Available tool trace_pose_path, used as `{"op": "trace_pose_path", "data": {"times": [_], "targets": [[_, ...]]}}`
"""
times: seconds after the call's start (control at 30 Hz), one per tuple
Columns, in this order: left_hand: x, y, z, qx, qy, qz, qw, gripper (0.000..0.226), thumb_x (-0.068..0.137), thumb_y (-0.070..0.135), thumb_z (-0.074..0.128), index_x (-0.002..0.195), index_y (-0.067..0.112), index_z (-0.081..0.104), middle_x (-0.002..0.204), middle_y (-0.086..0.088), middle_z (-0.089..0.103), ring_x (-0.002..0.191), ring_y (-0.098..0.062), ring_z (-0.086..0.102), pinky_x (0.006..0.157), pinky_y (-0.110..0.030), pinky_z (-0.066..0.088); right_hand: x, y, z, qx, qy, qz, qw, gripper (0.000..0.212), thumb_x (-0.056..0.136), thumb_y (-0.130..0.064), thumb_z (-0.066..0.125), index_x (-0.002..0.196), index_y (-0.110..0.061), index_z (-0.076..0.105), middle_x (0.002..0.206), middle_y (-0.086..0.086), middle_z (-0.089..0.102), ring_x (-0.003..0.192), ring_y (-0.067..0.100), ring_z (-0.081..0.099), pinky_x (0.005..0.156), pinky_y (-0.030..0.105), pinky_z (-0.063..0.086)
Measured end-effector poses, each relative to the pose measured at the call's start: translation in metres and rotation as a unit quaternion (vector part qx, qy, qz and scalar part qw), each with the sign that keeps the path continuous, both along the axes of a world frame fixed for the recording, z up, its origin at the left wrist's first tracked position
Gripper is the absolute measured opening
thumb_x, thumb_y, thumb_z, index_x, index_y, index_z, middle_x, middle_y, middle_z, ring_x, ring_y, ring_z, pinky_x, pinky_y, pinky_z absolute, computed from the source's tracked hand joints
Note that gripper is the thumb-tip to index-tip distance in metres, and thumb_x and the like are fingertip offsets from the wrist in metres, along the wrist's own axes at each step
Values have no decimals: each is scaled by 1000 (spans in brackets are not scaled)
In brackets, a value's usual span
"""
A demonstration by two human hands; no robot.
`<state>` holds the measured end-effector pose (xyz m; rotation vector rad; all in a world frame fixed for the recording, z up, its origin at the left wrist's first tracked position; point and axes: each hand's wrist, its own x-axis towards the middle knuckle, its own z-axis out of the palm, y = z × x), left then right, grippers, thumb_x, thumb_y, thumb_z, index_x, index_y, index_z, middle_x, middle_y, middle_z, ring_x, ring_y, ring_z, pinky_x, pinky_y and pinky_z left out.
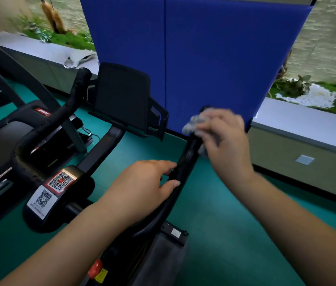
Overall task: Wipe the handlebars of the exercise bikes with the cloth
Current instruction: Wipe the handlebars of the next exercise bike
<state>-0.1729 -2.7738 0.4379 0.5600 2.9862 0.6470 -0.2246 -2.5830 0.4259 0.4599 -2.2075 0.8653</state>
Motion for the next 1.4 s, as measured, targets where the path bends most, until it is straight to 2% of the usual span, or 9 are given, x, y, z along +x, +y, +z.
{"op": "trace_pose_path", "data": {"times": [0.23, 0.33, 0.53, 0.67, 0.73, 0.97, 1.17, 1.3, 1.4], "targets": [[-5, -2, 0, 0, -2, 3, 1000, 46, 85, 48, 57, 130, 34, 52, 114, 16, 65, 104, -6, 58, 88, -25, 46, -13, -5, 5, 38, 39, 6, 999, 5, 84, -8, 67, 83, -12, 71, 101, 1, 66, 97, 14, 49, 85, 27, 32], [-5, -1, 0, 3, -5, 4, 1000, 46, 86, 48, 56, 130, 35, 52, 114, 16, 64, 104, -5, 57, 88, -27, 47, -40, 3, 34, -66, -62, -37, 995, 11, 86, -14, 63, 84, -24, 67, 99, -12, 64, 92, 14, 59, 81, 25, 41], [-2, 2, -1, 16, -14, 12, 1000, 45, 86, 47, 57, 129, 38, 52, 113, 17, 64, 99, 0, 58, 87, -23, 47, -31, 16, 8, -400, -361, 30, 842, 23, 96, -38, 52, 101, -21, 66, 81, 6, 68, 62, 25, 61, 38, 18, 39], [-4, 2, -1, 19, -16, 12, 1000, 45, 84, 47, 59, 127, 38, 54, 110, 17, 65, 95, 2, 59, 87, -23, 47, 18, -14, -25, -567, -422, 72, 703, 26, 98, -29, 48, 105, -10, 64, 75, 8, 64, 48, 16, 54, 35, 15, 36], [-5, 1, -1, 19, -18, 10, 1000, 45, 84, 46, 59, 128, 37, 54, 110, 17, 65, 94, 2, 59, 87, -22, 47, 17, -17, -25, -606, -414, 90, 674, 33, 98, -31, 46, 113, -6, 61, 84, 10, 63, 52, 14, 57, 36, 15, 40], [-6, 3, -1, 5, 1, 12, 1000, 45, 84, 46, 58, 128, 34, 54, 110, 15, 65, 98, -2, 59, 88, -24, 46, -32, 0, 16, -571, -337, 63, 746, 38, 97, -42, 46, 113, -12, 62, 96, 10, 67, 73, 24, 63, 44, 21, 46], [-1, 2, -5, 18, 6, 10, 1000, 44, 87, 42, 57, 130, 33, 53, 113, 13, 65, 98, -4, 60, 88, -24, 46, 17, -26, -18, -566, -432, 35, 701, 35, 92, -50, 50, 98, -20, 67, 86, 7, 70, 47, 15, 60, 35, 17, 39], [-1, 1, -5, 27, 6, 5, 1000, 43, 87, 40, 57, 130, 33, 53, 113, 12, 65, 97, -5, 60, 88, -27, 48, 31, -29, -32, -501, -362, 79, 782, 27, 97, -34, 49, 107, -16, 66, 92, 7, 71, 72, 24, 65, 55, 27, 54], [-1, 0, -4, 25, 5, 3, 1000, 43, 88, 40, 57, 130, 33, 52, 114, 11, 65, 99, -7, 60, 88, -30, 48, -2, -19, -22, -495, -331, 56, 802, 32, 97, -35, 49, 117, -14, 62, 102, 18, 69, 76, 28, 62, 49, 23, 51]]}}
